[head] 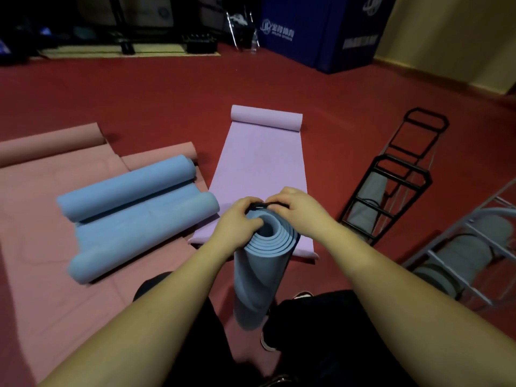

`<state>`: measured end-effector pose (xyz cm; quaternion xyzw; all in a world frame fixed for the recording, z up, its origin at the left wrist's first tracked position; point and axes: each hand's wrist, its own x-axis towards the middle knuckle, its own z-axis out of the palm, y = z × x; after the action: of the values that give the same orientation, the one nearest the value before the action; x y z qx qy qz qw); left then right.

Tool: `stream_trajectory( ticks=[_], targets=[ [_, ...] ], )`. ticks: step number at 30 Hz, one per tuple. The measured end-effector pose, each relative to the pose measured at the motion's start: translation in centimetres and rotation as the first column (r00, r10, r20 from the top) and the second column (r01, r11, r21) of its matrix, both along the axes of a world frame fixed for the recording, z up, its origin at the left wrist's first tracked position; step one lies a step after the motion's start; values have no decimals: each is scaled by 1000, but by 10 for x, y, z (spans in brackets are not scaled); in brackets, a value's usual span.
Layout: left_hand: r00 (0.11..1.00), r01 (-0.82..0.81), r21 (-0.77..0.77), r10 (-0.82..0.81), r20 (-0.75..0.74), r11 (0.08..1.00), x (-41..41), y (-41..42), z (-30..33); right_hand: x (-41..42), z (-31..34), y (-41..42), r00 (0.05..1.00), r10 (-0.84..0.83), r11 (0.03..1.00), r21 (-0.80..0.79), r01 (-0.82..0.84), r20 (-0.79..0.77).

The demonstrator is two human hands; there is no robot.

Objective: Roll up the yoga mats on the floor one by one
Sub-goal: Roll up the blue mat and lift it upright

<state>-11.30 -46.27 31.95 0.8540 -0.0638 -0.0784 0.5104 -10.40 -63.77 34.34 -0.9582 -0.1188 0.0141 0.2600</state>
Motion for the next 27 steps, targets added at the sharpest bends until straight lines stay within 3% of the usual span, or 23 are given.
stream_trajectory(
  ticks=[3, 9, 14, 16, 20, 22, 24, 27],
  targets=[
    [997, -71, -18, 71, 5, 997, 5, 1, -3, -11, 1, 8, 998, -46, 999, 22, 45, 39],
    [976, -216, -58, 216, -5, 975, 16, 2, -7, -55, -17, 19, 968, -251, 920, 314, 233, 15],
    [966, -259, -97, 259, -7, 961, 25, 0, -6, -96, -41, 33, 964, -264, 860, 449, 244, -19],
    [964, -265, -108, 265, -12, 958, 27, -2, -7, -104, -53, 35, 941, -332, 782, 540, 311, -60],
    [958, -288, -182, 284, -48, 940, 22, -11, -13, -97, -69, 32, 843, -484, 531, 688, 495, -233],
    [944, -330, -315, 318, -89, 890, 17, -17, -17, -89, -72, 30, 814, -506, 483, 688, 541, -284],
    [920, -392, -437, 355, -166, 810, 14, -20, -24, -84, -73, 27, 827, -477, 500, 683, 533, -296],
    [903, -430, -638, 293, -315, 638, 13, -20, -32, -81, -72, 21, 844, -434, 508, 688, 519, -316]
  ],
)
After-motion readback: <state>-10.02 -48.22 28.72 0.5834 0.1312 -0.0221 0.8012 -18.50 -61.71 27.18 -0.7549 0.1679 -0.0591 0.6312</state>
